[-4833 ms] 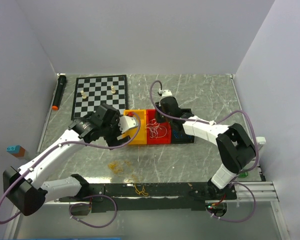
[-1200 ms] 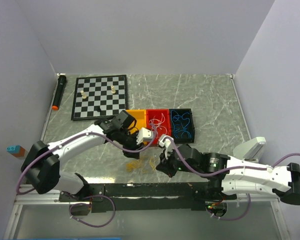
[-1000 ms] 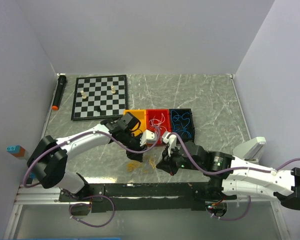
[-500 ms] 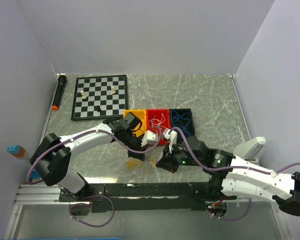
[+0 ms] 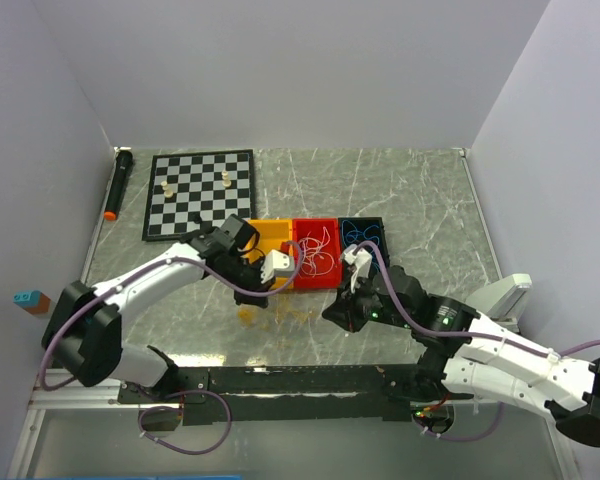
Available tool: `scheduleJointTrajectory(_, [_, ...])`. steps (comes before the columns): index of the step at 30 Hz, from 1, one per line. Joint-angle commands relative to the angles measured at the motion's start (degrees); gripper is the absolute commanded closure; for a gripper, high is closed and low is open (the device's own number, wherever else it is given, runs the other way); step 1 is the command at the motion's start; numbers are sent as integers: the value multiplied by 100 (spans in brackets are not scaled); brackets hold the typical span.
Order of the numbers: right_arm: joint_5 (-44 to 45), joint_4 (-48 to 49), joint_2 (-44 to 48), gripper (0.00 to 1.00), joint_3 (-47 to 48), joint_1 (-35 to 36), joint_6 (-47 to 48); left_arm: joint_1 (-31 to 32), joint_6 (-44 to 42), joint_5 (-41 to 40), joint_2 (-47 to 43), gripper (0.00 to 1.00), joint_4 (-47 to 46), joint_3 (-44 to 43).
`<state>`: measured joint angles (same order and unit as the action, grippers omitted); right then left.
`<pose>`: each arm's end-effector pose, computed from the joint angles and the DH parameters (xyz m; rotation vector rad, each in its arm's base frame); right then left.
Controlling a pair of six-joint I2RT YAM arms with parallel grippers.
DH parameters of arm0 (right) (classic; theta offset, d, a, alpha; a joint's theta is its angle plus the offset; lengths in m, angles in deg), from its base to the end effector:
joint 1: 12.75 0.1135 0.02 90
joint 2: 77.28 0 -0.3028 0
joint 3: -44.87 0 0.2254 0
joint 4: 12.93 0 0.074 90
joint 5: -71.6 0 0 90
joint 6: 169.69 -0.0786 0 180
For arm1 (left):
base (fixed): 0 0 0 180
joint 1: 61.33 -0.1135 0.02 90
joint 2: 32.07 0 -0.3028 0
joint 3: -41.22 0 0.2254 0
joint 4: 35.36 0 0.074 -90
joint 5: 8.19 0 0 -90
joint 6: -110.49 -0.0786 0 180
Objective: Untangle the cables
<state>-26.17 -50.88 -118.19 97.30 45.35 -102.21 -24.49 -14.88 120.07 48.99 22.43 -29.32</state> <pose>0.0692 0.1313 0.2892 -0.7543 2.0502 0.9880 0.1667 -0.1857 0.2454 1.6918 2.0228 -0.9191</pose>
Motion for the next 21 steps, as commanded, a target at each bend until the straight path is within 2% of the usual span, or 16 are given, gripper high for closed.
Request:
scheduleJointTrajectory(1, [539,-156,-128,88,-96,-150,-296,-45,-338,-266,-485,99,326,220])
scheduleJointTrajectory(3, [619,-165,-207,99,-87,-194,-340,-45,-330,-310,-617,99,379,255])
scheduleJointTrajectory(10, [768,-76,-462,100,-78,-203,-411,-45,-277,-381,-925,99,485,282])
scheduleJointTrajectory(17, [2831,-867,117,100,88,-317,-850,-54,-417,-872,-1373,99,661,484])
scheduleJointTrajectory(21, [3264,-1026,504,100,220,-475,-780,-54,-409,-944,-1531,99,783,405])
